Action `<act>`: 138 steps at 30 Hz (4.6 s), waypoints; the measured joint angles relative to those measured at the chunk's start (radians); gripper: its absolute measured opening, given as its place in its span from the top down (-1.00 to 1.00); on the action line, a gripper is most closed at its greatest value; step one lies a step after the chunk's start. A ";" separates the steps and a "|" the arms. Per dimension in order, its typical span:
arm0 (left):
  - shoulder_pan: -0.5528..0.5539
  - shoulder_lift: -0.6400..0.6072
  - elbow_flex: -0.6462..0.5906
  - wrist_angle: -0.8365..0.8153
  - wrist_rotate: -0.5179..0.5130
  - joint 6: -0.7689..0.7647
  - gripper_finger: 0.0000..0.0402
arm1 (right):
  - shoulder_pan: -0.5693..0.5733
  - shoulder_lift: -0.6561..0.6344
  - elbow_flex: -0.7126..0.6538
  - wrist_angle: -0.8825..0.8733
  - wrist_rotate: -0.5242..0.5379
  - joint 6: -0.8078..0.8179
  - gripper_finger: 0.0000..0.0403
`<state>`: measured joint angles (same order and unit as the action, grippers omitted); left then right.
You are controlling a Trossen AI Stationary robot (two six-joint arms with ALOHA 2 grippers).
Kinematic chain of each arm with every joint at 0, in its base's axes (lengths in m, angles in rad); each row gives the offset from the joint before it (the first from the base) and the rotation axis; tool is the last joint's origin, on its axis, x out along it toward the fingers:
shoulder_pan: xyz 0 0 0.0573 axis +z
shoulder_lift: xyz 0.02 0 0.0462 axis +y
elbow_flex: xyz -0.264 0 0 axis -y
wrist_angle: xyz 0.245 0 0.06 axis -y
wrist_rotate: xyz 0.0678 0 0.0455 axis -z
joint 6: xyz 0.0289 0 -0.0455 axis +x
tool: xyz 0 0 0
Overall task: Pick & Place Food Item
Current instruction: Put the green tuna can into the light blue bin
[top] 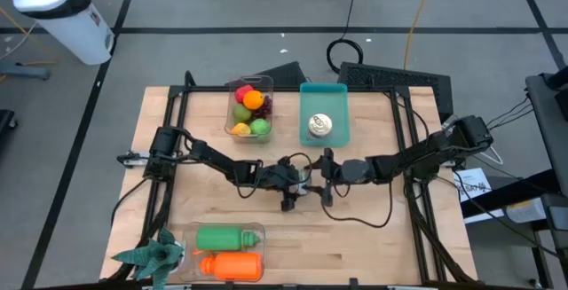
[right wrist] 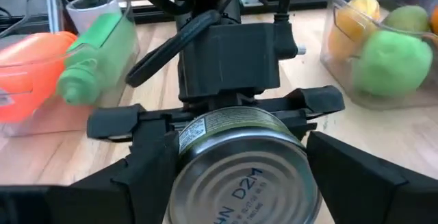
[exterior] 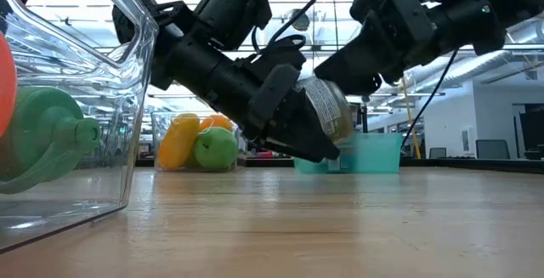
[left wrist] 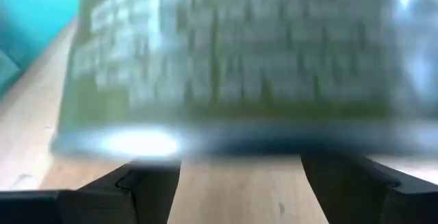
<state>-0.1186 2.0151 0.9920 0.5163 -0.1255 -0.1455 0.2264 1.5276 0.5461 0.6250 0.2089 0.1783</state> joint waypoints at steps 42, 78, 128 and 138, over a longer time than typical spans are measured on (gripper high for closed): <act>-0.001 -0.226 0.017 0.048 -0.060 0.121 -0.47 | -0.006 -0.080 -0.009 -0.196 -0.113 0.135 0.31; 0.022 -0.601 0.016 -0.500 -0.172 0.082 -0.47 | -1.052 -0.101 0.086 -0.270 -0.532 0.162 0.31; 0.022 -0.601 0.016 -0.499 -0.172 0.051 -0.46 | -1.009 -0.045 0.085 -0.255 0.002 -0.174 -0.14; 0.022 -0.601 0.016 -0.504 -0.167 0.049 -0.47 | -1.009 -0.044 0.085 -0.114 0.000 -0.164 -0.09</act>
<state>-0.0967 1.4139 1.0080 0.0120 -0.2929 -0.0962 -0.7830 1.4834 0.6308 0.5112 0.2086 0.0143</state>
